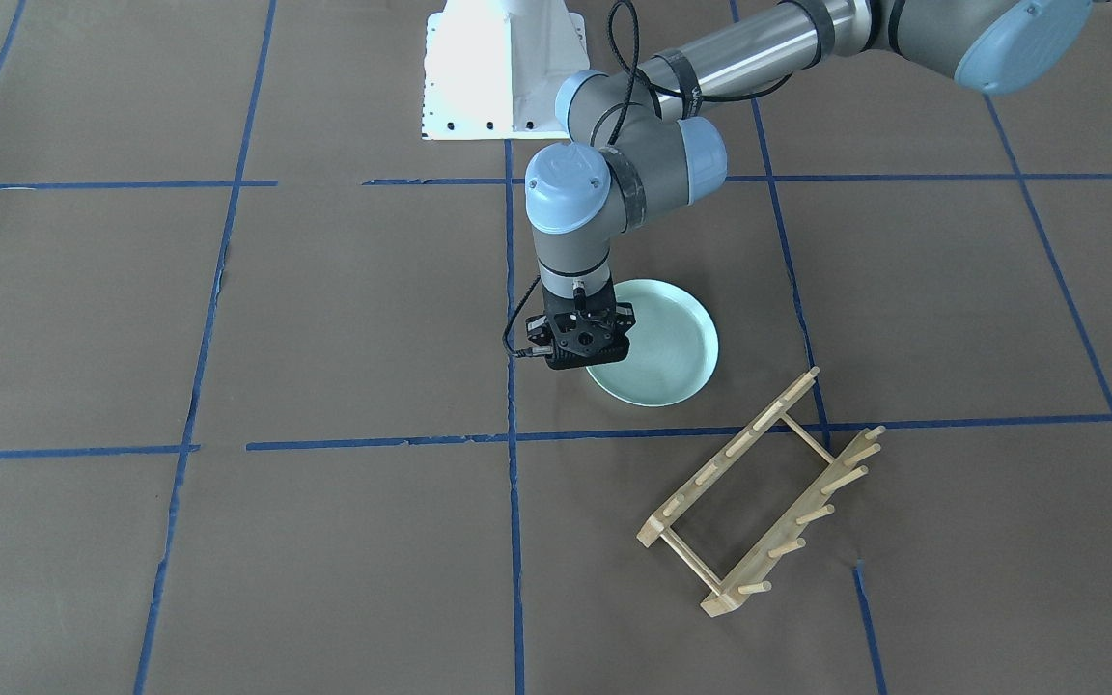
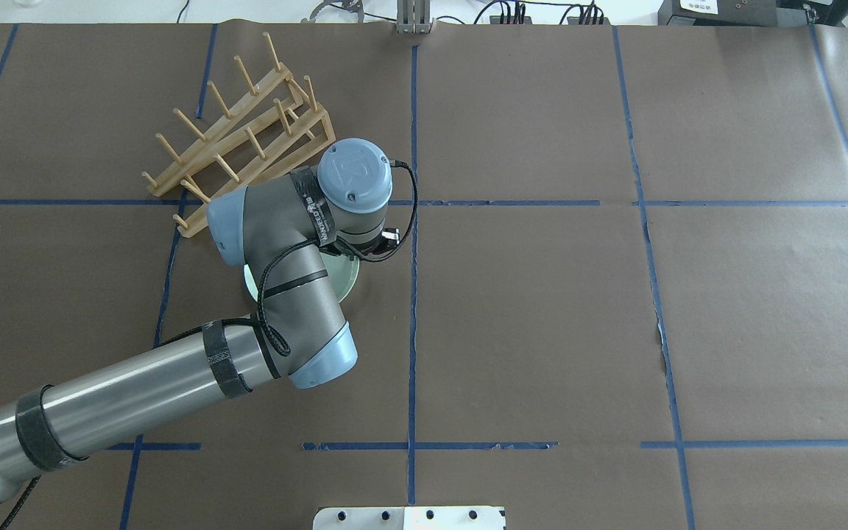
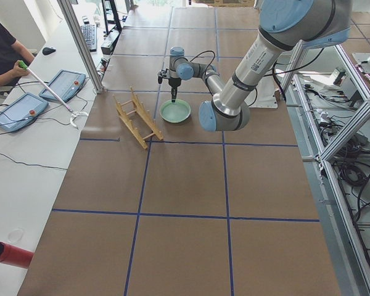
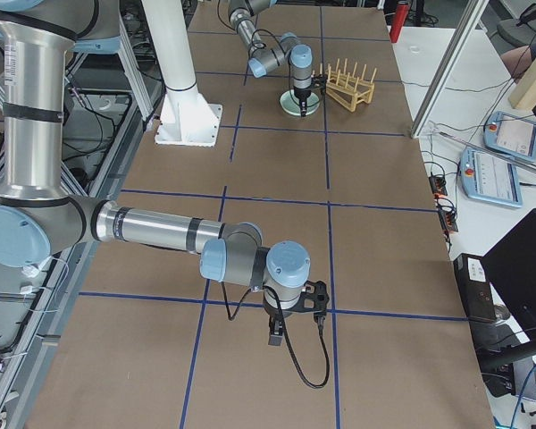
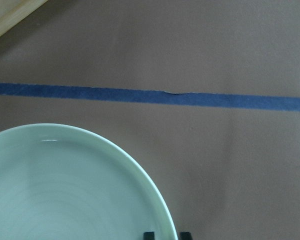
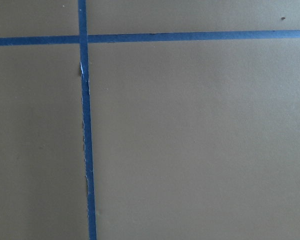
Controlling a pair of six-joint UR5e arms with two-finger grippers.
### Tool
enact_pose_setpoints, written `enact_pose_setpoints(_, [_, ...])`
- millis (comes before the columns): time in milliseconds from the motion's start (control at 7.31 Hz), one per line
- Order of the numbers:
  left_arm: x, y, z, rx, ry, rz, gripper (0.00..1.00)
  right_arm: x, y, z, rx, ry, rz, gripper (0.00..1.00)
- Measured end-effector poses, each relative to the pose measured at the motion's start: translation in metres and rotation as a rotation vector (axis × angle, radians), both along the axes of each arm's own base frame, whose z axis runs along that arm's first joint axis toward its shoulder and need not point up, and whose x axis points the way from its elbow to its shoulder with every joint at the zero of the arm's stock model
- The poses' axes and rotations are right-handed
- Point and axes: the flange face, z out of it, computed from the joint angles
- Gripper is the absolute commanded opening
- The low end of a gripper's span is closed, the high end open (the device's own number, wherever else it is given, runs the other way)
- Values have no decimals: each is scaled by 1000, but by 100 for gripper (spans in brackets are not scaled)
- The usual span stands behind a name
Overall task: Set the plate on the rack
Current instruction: 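Close the left gripper on the plate's rim, then lift the plate with the left gripper and tilt it upright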
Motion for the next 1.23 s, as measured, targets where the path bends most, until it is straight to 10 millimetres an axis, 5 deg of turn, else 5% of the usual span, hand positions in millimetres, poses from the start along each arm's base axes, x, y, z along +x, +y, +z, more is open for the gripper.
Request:
enact_pose_setpoints(410, [-15,-2,-21,11,40,-17,0,0,0,0,0,0,0,100])
enact_pose_setpoints(957, [-164,-38,-134,-24,377,-310,0,0,0,0,0,0,0,100])
enact_pose_setpoints(1231, [-237,-57,-141,-53,678,-479,0,0,0,0,0,0,0,100])
